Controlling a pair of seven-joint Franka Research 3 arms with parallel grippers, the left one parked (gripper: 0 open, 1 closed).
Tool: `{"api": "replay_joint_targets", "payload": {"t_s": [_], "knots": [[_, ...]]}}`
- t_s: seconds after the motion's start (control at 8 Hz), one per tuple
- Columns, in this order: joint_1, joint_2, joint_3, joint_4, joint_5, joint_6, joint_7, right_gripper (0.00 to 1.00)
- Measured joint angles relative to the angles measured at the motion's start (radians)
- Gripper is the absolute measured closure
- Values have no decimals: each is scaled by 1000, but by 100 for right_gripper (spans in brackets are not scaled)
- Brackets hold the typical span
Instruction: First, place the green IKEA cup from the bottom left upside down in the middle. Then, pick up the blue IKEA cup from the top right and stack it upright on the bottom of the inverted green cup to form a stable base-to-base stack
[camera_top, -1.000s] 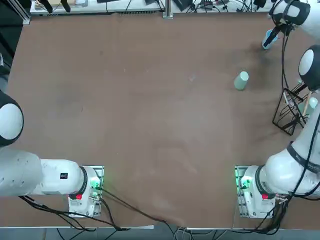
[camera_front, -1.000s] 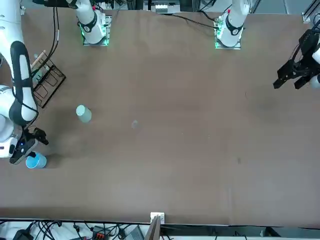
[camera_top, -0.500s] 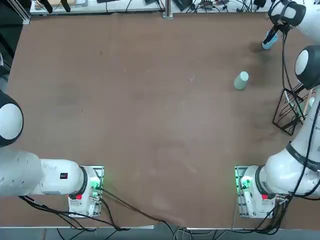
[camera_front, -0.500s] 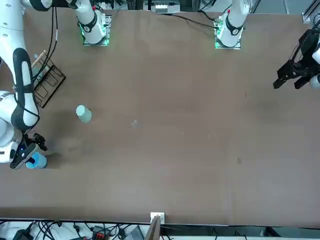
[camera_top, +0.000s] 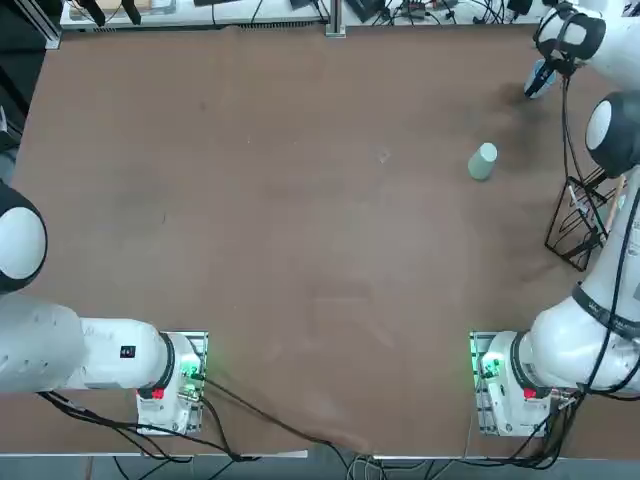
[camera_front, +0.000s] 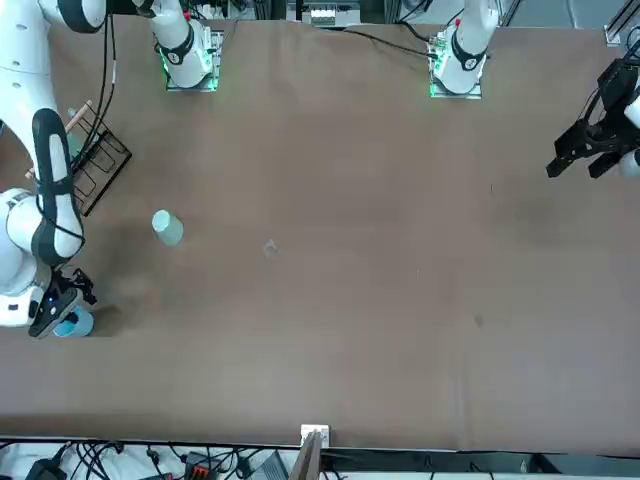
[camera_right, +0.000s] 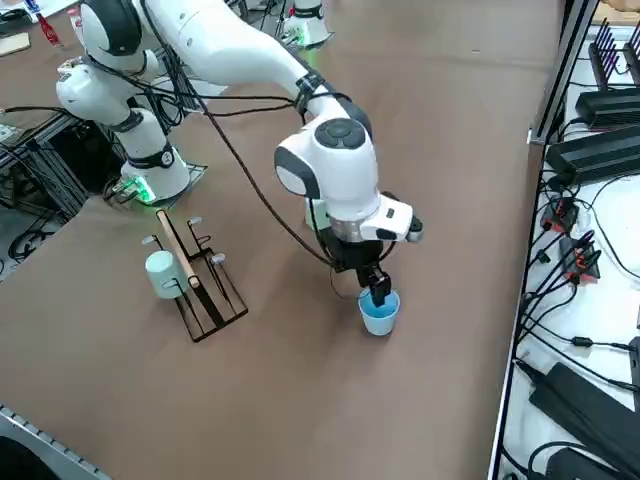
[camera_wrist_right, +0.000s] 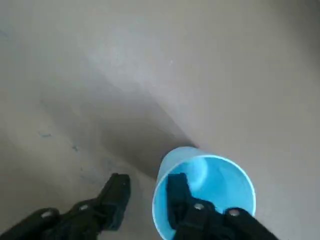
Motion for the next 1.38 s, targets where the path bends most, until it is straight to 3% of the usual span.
{"api": "replay_joint_targets", "payload": {"t_s": [0.25,0.62,0.88,1.12,1.38], "knots": [[-1,0,-4,2,-1,7,-5,96],[-2,-16,-8,18,-1,-7,-5,97],[-1,-80,-4,26,3,-102,8,97],[0,-169,29,10,3,-214,109,97],[2,-264,89,-37,-5,-309,282,97]]}}
